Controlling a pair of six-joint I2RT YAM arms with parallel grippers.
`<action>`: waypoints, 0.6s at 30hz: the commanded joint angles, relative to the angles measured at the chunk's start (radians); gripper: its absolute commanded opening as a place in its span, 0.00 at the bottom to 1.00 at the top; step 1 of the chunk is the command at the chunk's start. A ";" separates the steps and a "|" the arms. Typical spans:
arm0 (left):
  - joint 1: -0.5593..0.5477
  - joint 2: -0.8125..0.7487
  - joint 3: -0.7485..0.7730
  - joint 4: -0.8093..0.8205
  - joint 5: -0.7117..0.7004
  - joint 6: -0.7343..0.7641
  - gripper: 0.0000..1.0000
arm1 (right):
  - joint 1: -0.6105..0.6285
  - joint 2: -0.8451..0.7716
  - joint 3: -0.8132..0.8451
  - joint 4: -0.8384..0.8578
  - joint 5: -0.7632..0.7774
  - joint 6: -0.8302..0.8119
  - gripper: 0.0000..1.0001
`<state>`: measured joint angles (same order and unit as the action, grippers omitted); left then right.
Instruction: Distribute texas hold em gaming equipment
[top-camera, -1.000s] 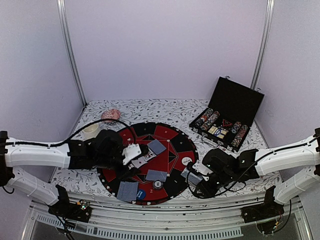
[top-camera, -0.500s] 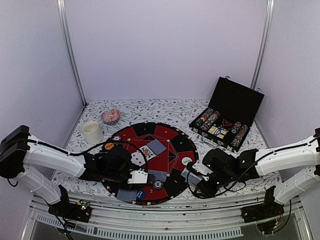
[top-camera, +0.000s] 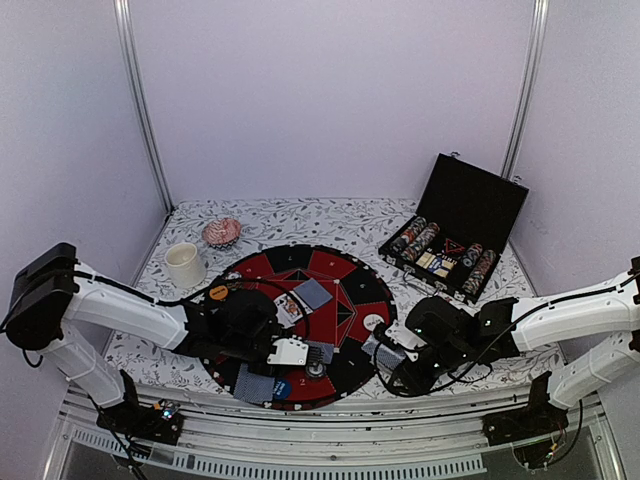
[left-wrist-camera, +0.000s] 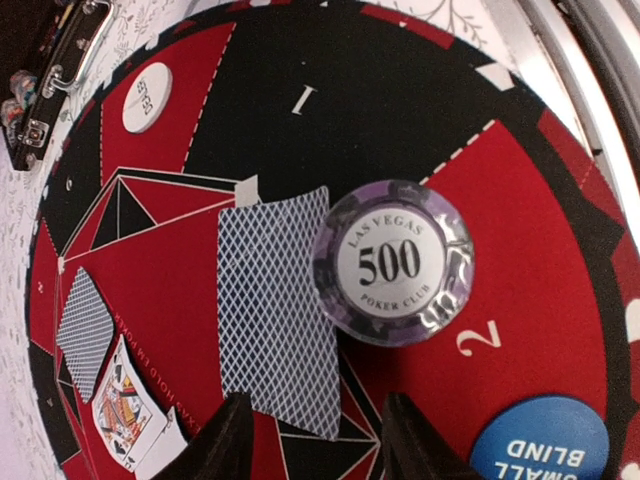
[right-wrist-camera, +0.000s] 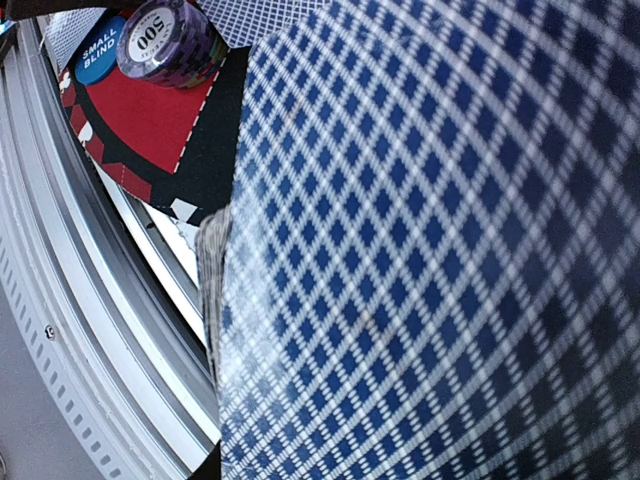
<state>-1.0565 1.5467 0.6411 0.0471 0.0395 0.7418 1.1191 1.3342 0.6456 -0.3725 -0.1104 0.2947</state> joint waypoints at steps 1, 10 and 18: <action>-0.007 0.017 0.029 -0.021 0.011 0.042 0.46 | 0.006 -0.025 -0.012 0.021 0.000 -0.004 0.37; -0.004 0.089 0.022 0.057 -0.080 0.053 0.41 | 0.006 -0.027 -0.011 0.015 0.005 -0.002 0.37; -0.004 0.112 0.022 0.135 -0.141 0.065 0.27 | 0.007 -0.023 -0.010 0.014 0.003 -0.003 0.37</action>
<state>-1.0561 1.6348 0.6571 0.1257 -0.0566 0.7937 1.1191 1.3342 0.6456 -0.3725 -0.1101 0.2951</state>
